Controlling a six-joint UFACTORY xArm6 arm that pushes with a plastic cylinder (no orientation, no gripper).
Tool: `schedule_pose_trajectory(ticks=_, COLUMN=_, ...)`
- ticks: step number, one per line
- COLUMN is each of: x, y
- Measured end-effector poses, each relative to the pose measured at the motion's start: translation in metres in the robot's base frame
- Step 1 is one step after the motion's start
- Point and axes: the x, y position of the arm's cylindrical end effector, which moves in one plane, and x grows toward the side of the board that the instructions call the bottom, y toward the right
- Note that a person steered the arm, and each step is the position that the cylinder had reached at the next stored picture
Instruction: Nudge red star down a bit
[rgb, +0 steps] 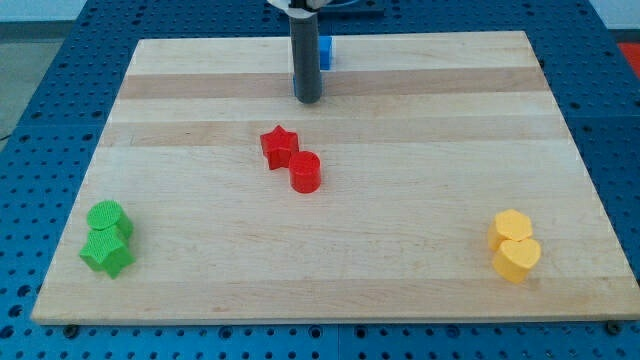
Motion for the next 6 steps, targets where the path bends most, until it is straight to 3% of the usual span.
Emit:
schedule_pose_trajectory(ticks=4, x=0.048, y=-0.001)
schedule_pose_trajectory(ticks=6, x=0.073, y=-0.048)
